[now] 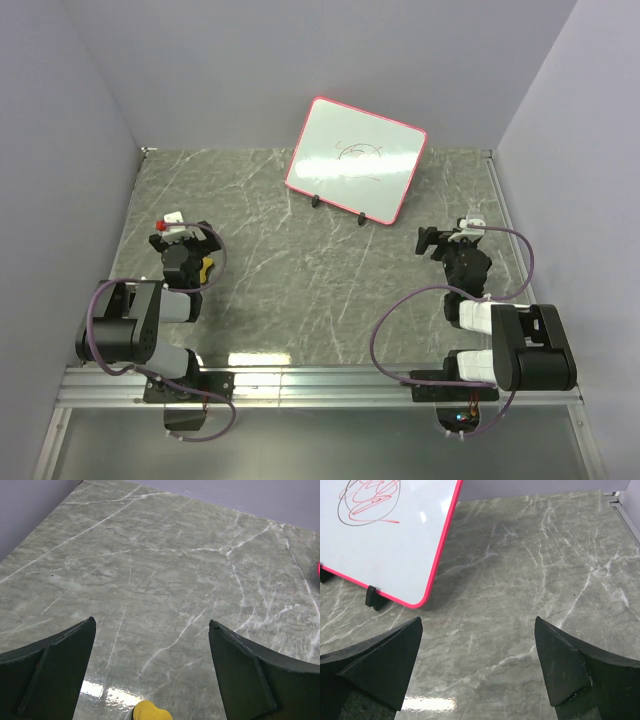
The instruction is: Erase the whiteboard
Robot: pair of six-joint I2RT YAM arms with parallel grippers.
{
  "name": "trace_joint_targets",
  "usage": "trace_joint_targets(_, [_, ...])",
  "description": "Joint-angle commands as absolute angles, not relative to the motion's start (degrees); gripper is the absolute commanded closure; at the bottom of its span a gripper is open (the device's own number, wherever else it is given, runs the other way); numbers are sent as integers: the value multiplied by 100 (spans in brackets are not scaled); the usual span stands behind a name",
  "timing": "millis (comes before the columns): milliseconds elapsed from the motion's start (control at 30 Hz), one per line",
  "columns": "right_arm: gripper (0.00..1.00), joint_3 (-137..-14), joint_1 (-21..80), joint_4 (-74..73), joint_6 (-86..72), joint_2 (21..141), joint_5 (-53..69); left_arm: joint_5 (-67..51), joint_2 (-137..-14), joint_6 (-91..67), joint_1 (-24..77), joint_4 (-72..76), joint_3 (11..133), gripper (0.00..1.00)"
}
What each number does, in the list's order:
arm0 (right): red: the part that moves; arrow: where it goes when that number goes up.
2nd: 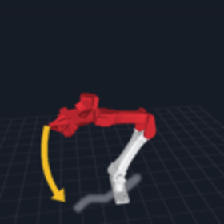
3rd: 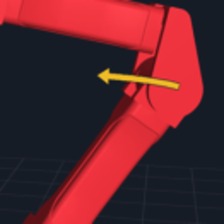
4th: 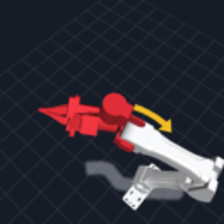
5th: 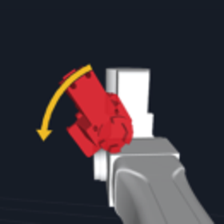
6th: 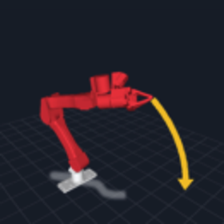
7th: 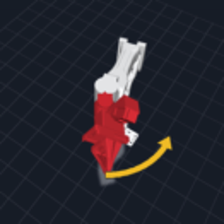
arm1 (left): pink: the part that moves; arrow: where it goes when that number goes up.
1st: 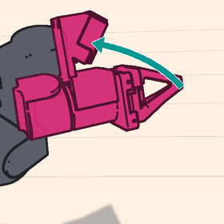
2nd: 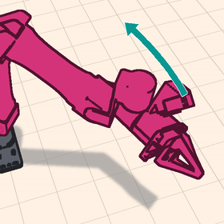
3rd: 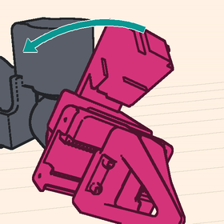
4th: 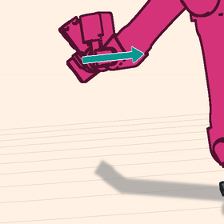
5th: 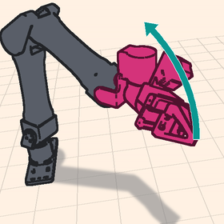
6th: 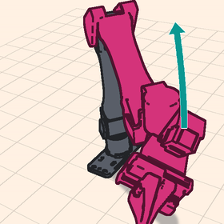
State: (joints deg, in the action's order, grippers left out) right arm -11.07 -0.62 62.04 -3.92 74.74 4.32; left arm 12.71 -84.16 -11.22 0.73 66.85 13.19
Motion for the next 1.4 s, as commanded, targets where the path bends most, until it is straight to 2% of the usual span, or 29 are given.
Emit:
trace_joint_targets(0, [0, -1222, -26, 6381, -325, 7435, 360, 1160, -8358, -1055, 88, 6987, 1380, 1])
trace_joint_targets(500, [0, -1213, -26, 6390, -316, 7409, 343, 1160, -8358, -1063, 88, 6987, 1389, 1])
trace_joint_targets(600, [0, -1668, -26, 5558, -220, 7138, 596, 1160, -8358, -1055, 88, 6979, 1389, 1])
trace_joint_targets(667, [0, -2213, -26, 4442, -89, 7032, 808, 1160, -8358, -1063, 88, 6996, 1389, 1])
trace_joint_targets(733, [0, -2433, -26, 3993, -53, 6821, 1011, 1160, -8341, -1055, 88, 7031, 1354, 1])
trace_joint_targets(867, [0, -2557, -26, 3807, -701, 6163, 554, 1300, -7799, -1107, 88, 6786, 1310, 1])
trace_joint_targets(967, [0, -3144, 158, 2798, -1062, 5539, 502, 1589, -7059, -1528, 88, 4605, 2009, 1])
trace_joint_targets(1000, [0, -3373, 237, 2047, -1159, 5450, 379, 1739, -6997, -1990, 88, 2909, 2770, 1])
trace_joint_targets(1067, [0, -4076, 325, 1339, -1483, 5309, 456, 2134, -6970, -2983, 44, 1440, 3451, 1])
trace_joint_targets(1133, [0, -4541, 430, 750, -1555, 5063, 946, 1769, -6839, -3638, -139, 331, 4085, 1])
trace_joint_targets(1233, [0, -4903, 641, 47, -2080, 4633, 1090, 136, -6654, -3849, -333, 19, 4560, 0])
trace_joint_targets(1367, [0, -4869, 545, -886, -3734, 4202, 597, -360, -6837, -4699, -369, -1096, 5377, 1])
